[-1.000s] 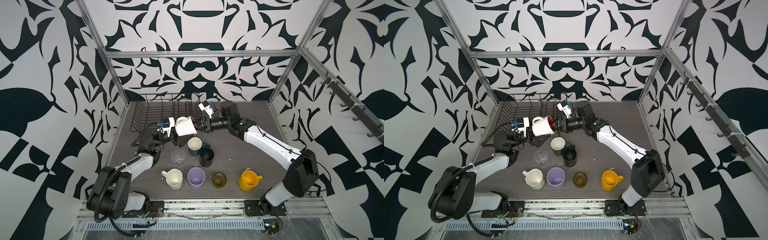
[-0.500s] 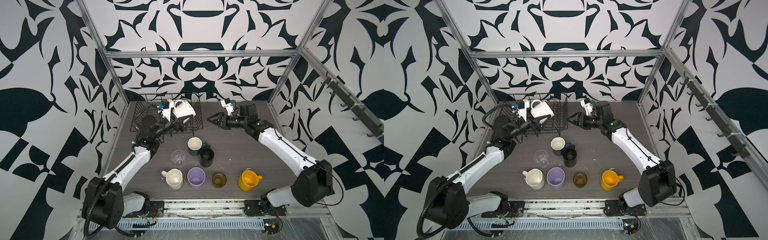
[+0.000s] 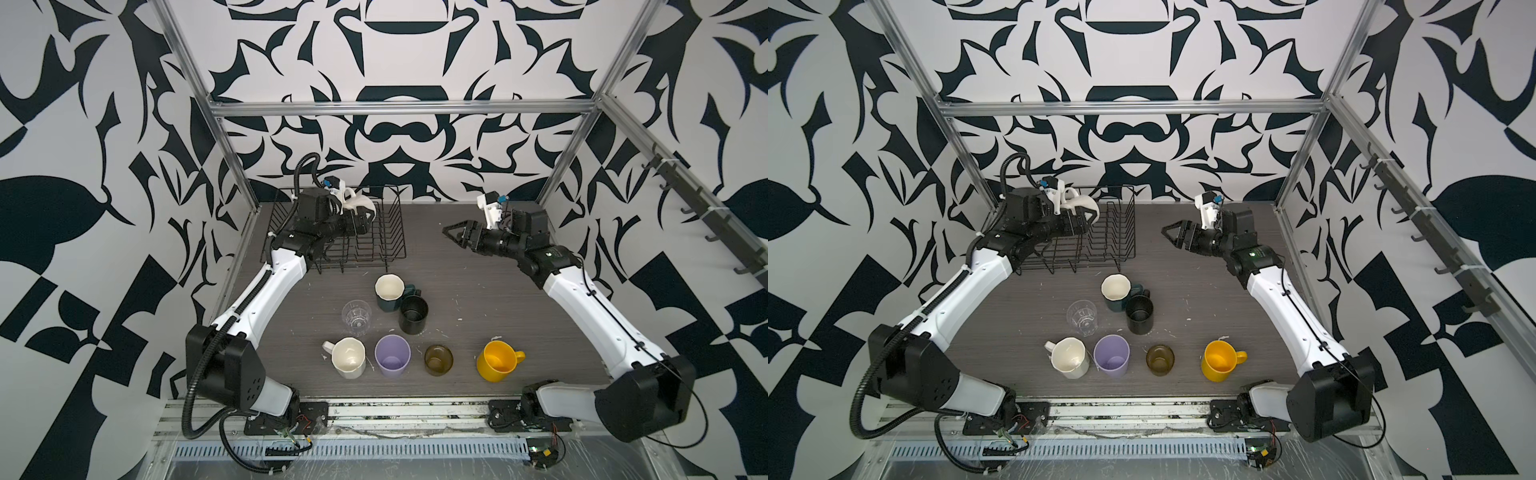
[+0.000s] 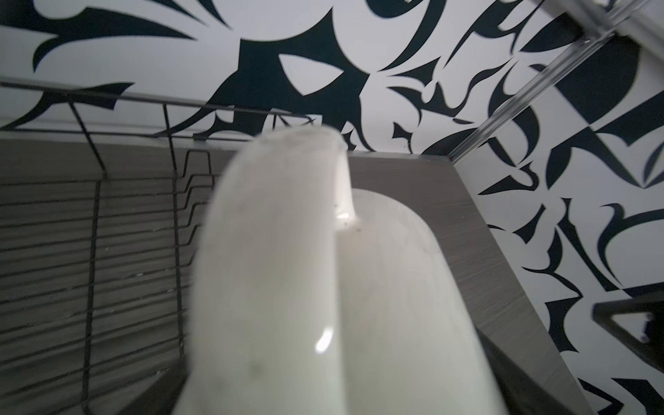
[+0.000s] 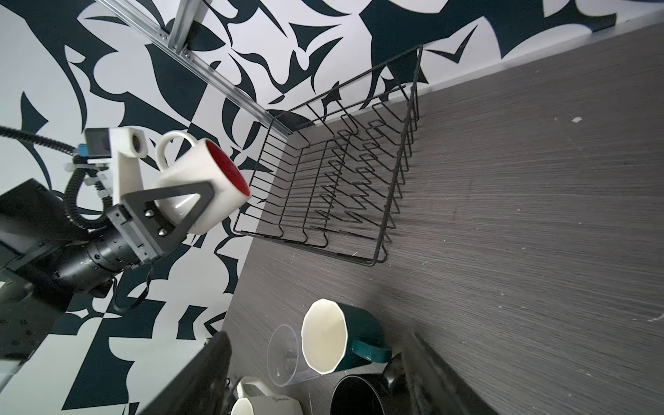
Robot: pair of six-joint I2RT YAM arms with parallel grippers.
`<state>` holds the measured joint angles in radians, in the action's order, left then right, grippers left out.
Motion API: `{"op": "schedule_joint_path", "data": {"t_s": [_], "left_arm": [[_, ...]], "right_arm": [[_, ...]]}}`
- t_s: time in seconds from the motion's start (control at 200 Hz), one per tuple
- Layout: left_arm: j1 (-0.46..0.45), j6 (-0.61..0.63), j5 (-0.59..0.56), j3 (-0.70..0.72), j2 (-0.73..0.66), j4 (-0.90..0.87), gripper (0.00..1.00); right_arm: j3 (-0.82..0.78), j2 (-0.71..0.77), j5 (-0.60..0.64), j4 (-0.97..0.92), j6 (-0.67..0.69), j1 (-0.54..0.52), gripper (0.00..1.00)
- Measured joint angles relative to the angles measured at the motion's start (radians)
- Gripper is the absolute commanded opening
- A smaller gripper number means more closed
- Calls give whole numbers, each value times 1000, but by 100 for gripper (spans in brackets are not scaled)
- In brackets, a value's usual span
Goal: Load cups into a dish rack
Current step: Place the cup upside down at the dish rack.
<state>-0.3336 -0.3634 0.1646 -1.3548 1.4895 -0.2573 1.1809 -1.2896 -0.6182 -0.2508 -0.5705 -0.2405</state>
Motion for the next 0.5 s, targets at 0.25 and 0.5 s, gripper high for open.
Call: {"op": "schedule_joint_path", "data": {"t_s": [0.25,0.5], "left_arm": [[14,-15,-48,-111,53,-120,0],[30,-36,-92,-243,136,-222,0]], "right_arm": [[-29,8,6,-18,30,22,80],[-47,23,2,-31,65,30,86]]}}
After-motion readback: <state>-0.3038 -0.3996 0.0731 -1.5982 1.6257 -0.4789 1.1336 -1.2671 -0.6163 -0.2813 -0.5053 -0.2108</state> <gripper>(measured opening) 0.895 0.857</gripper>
